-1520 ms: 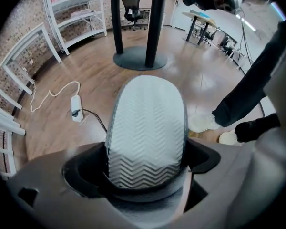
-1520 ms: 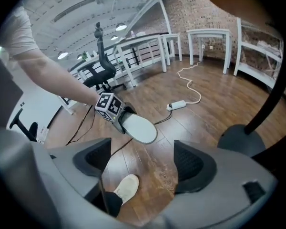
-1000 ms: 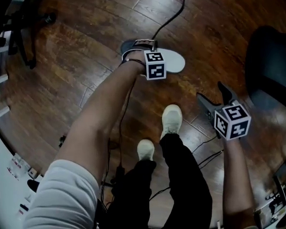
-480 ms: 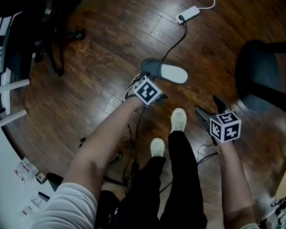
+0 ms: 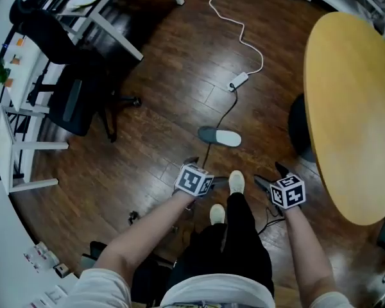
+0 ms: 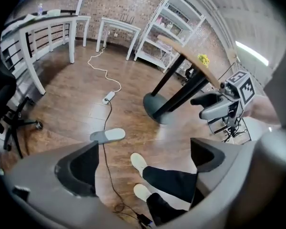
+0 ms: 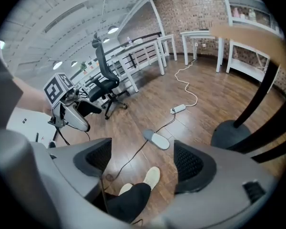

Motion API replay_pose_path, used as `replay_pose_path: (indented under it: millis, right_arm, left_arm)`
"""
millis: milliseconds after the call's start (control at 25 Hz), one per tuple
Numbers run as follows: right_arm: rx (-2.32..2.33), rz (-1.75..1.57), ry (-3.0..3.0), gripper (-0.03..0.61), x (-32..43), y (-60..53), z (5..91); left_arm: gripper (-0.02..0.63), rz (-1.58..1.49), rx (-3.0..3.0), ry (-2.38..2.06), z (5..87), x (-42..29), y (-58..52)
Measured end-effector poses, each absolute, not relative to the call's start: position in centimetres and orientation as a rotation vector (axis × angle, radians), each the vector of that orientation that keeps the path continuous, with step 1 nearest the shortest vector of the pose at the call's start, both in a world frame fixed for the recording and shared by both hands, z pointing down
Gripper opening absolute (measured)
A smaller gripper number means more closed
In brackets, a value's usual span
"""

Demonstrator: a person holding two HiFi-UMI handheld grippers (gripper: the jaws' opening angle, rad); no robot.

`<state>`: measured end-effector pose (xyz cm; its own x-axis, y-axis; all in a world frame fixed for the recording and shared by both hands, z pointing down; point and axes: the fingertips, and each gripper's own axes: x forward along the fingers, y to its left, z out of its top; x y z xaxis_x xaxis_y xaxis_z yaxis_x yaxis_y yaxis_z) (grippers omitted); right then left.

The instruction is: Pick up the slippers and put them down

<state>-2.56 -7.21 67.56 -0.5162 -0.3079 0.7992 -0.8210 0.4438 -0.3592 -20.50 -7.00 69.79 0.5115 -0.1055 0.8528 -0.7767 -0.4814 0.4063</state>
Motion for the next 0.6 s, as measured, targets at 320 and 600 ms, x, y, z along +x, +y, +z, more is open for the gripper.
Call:
replay_pose_path:
  millis: [320,600]
  right_arm:
    - [1.010,0.950,-2.098,0.399,-5.7,-2.2,39.8]
    - [1.215,0.894,-2.134,0.399,-2.9,6.3,30.3]
  left_arm:
    - [0.590,0.919,1.979,-0.759,41.7,-23.2,-5.0]
    - [0.583,0.847,2.095,-0.755,33.1,-22.2,2.4]
